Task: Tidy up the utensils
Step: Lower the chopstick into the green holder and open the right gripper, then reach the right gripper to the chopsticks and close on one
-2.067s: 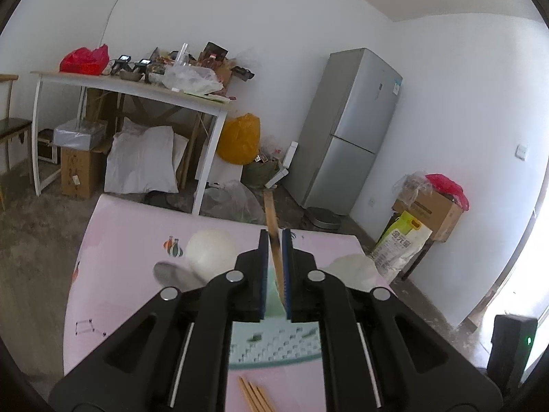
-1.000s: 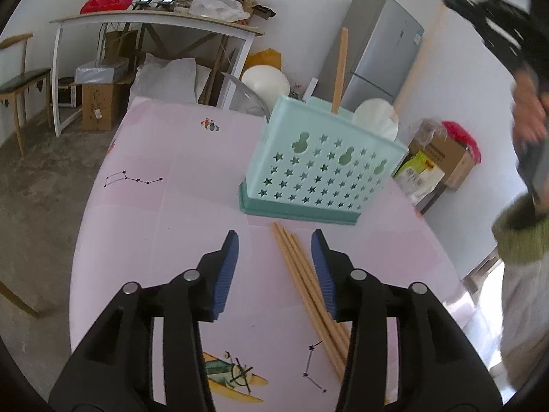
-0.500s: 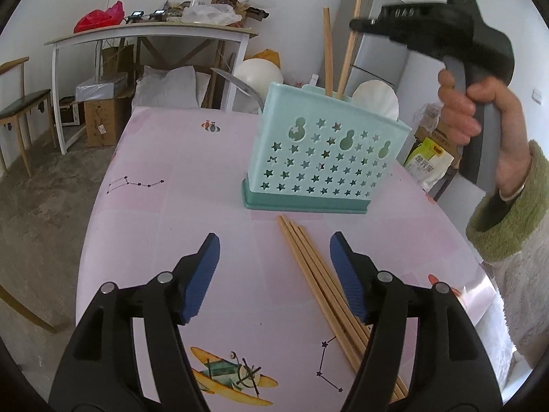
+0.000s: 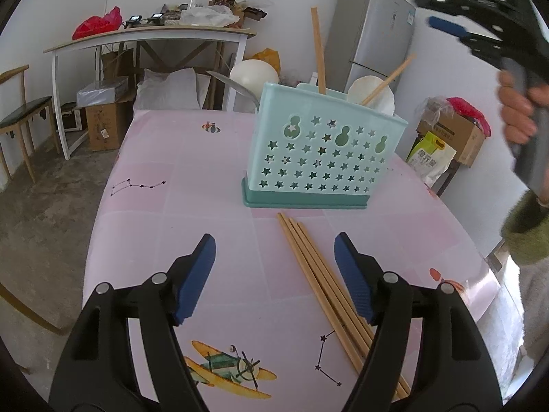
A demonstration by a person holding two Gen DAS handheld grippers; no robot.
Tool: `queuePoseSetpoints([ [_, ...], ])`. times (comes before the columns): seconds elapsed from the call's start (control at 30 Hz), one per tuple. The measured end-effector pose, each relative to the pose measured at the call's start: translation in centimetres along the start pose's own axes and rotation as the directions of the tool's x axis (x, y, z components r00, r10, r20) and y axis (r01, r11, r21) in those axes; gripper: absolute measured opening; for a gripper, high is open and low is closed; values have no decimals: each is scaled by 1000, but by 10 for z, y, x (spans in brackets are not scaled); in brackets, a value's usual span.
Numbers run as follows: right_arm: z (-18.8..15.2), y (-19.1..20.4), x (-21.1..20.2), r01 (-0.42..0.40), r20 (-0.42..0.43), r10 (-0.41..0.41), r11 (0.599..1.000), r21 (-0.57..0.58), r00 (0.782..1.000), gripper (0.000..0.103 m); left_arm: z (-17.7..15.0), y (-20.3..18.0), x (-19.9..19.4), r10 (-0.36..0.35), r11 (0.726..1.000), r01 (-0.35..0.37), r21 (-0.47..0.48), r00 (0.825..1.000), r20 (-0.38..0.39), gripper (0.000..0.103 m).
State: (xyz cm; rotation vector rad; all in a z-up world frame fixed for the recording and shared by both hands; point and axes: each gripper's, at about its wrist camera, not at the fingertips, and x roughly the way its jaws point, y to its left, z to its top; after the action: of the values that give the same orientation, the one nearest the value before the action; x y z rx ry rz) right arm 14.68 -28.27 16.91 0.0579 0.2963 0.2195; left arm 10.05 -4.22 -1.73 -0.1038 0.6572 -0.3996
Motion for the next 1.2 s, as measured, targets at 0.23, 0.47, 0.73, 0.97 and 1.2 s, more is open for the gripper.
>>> queuePoseSetpoints([
  [0.23, -32, -4, -45, -55, -58, 58, 997, 51, 997, 50, -2, -1, 1, 5, 1000, -5, 7, 1000, -27, 70],
  [0.47, -118, -3, -36, -66, -281, 117, 980, 186, 953, 50, -9, -8, 3, 4, 1000, -3, 28, 998, -55, 70],
  [0.73, -223, 12, -7, -1, -541, 168, 955, 297, 824, 36, -22, -22, 10, -1, 998, 8, 64, 995, -104, 70],
  [0.97, -235, 16, -3, 2, -563, 193, 945, 327, 804, 34, -33, -40, 28, 68, 987, -44, 153, 986, -152, 70],
  [1.2, -229, 18, -3, -19, -550, 203, 947, 322, 810, 34, -40, -32, 37, 103, 988, -75, 137, 972, -213, 70],
])
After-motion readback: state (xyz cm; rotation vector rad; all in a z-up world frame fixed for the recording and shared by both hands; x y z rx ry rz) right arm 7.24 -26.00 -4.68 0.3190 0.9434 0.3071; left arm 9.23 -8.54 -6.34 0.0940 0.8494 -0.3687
